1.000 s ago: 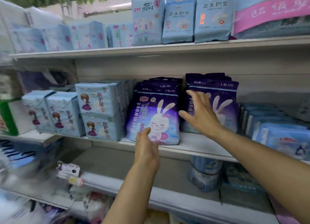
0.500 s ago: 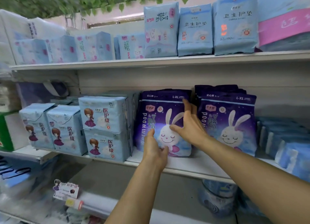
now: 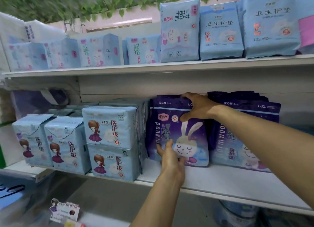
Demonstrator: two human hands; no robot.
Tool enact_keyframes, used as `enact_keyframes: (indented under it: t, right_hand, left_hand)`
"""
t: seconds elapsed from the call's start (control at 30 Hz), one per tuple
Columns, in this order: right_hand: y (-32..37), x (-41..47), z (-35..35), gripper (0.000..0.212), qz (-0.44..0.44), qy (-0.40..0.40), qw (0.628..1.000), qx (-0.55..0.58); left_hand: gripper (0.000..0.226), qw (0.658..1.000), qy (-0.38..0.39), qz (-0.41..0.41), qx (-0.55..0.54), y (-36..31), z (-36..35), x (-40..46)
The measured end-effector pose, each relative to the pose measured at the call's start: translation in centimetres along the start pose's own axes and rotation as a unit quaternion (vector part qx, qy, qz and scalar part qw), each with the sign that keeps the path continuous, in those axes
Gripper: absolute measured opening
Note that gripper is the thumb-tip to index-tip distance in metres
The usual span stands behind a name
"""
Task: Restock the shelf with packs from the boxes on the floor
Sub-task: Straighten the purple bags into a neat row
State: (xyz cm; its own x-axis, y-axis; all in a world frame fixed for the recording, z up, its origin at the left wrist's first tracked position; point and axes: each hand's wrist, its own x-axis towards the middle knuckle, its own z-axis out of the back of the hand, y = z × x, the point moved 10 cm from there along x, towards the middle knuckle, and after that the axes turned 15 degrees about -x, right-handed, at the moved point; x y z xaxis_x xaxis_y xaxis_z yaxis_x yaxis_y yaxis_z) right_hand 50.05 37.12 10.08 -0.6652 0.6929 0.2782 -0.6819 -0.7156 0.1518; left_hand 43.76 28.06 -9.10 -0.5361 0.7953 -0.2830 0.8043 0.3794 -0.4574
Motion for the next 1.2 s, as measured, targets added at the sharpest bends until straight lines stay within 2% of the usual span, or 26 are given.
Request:
enact_keyframes:
  t: [0.1,0.2,0.27,0.37,0.43,0.53,0.63,0.7,0.77,0.87,0.93,1.0,1.1,1.2]
  right_hand:
    - [-0.2,0.2,0.2,0.053,0.001,0.016,1.000,0.011]
    - [-0.5,0.0,0.9,0.052,0.000,0.006,1.000,-0.002]
    - [-0.5,-0.2,0.8,0.059,0.005,-0.007,1.000,0.018]
    - [-0.3,-0.5,0.9,0.083,0.013,-0.064,0.998,0.006]
    - [-0.4,-1.0,1.2,0.099,0.002,-0.115,0.993,0.018]
    - [-0.9,-2.5,1.3,0.111,-0.013,-0.189,0.980,0.067]
    - [-1.5,-4.8,1.3,0.118,-0.018,-0.263,0.960,0.093]
    - [-1.9,-6.3,0.9,0.123,-0.015,-0.296,0.950,0.104]
    - [-2.0,-7.5,-0.2,0.129,-0.022,-0.301,0.948,0.106]
    - [-2.6,-9.3,-2.4,0.135,-0.042,-0.305,0.946,0.096]
    - [-2.4,-10.4,-3.6,0.135,-0.037,-0.327,0.944,0.014]
    - [-0.8,-11.1,-5.2,0.131,0.028,-0.337,0.931,-0.134]
    - [2.3,-11.4,-8.6,0.098,0.143,-0.290,0.905,-0.278]
    - [4.3,-11.8,-9.9,0.060,0.213,-0.307,0.870,-0.321]
  left_hand:
    - [0.067,0.999,0.030,0.023,0.010,0.5,-0.4,0.5]
    - [0.103,0.992,0.019,-0.011,0.124,-0.1,0.4,0.8]
    - [0.109,0.953,-0.011,-0.093,0.288,-2.0,1.4,1.0]
    - [0.110,0.888,0.002,-0.226,0.401,-5.2,1.1,0.8]
    - [0.122,0.850,0.034,-0.257,0.459,-6.0,0.3,1.3]
    - [0.137,0.803,0.059,-0.266,0.529,-6.1,-0.4,1.5]
    - [0.142,0.732,0.057,-0.333,0.591,-6.2,-1.2,0.1]
    - [0.141,0.703,0.064,-0.366,0.607,-6.1,-2.0,-0.6]
    - [0.139,0.697,0.087,-0.386,0.598,-6.3,-3.1,-1.0]
    - [0.121,0.724,0.146,-0.405,0.538,-7.3,-5.2,-1.6]
    - [0.103,0.736,0.180,-0.424,0.496,-8.6,-6.5,-1.8]
    - [0.095,0.744,0.184,-0.446,0.462,-10.2,-7.9,-1.7]
    - [0.093,0.756,0.195,-0.433,0.450,-11.5,-10.5,-1.1]
    - [0.085,0.739,0.229,-0.415,0.478,-11.3,-12.7,-1.3]
